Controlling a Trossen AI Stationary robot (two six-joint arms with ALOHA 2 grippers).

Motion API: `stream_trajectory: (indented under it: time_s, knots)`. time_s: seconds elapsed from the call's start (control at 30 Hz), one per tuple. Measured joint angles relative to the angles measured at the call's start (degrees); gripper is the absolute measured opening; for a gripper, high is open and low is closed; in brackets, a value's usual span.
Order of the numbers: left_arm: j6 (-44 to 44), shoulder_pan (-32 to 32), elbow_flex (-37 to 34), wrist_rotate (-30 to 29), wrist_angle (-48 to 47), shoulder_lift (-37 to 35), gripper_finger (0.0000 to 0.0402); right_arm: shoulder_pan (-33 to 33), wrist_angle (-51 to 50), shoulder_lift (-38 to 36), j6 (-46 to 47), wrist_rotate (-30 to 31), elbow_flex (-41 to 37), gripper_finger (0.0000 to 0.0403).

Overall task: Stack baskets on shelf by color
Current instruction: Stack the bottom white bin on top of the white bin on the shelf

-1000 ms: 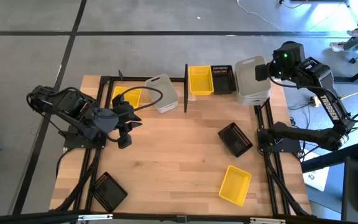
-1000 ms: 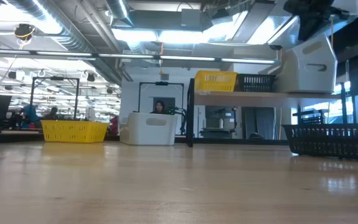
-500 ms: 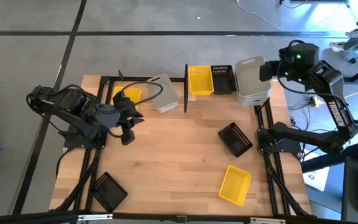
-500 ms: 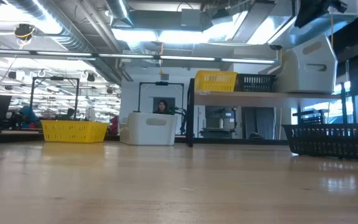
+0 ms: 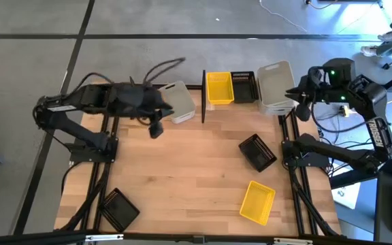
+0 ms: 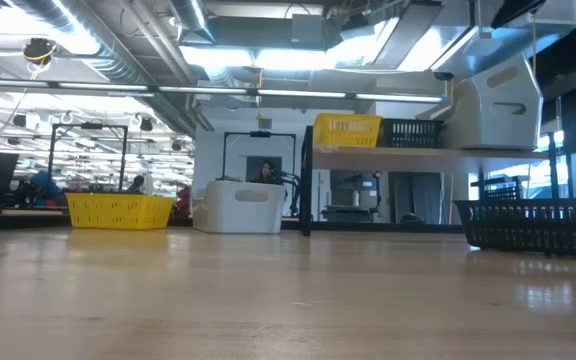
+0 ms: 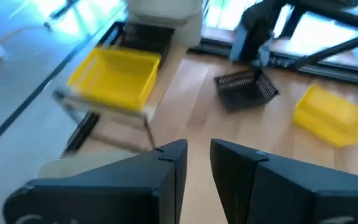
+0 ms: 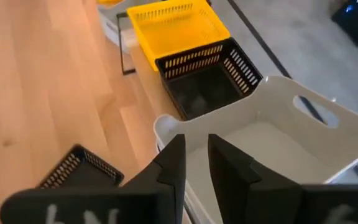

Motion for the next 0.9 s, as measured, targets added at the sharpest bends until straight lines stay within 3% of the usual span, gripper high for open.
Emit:
stream_trajectory:
  time_s: [0.1,0.3,0.53,0.7,0.9]
  knots:
    - [4.7,3.8,-0.3,3.1,3.7,2.2,0.0063,0.0,-0.3,-0.7,2.5,2.5,0.0,0.0067]
    - [12.8,11.9,-0.1,8.0,12.2,5.5,0.0063,0.0,0.7,-1.1,23.3,13.5,0.0,0.0067]
    - [18.5,21.2,-0.2,14.9,16.4,7.5,0.0063,0.0,4.5,1.0,43.2,20.2,0.0,0.0067]
    - [20.0,27.4,-0.2,23.0,16.8,8.2,0.0063,0.1,4.9,5.2,49.0,20.3,0.0,0.0067]
    - [20.0,32.5,-0.2,31.0,17.2,8.5,0.0063,0.1,4.8,9.1,48.7,24.1,0.0,0.0067]
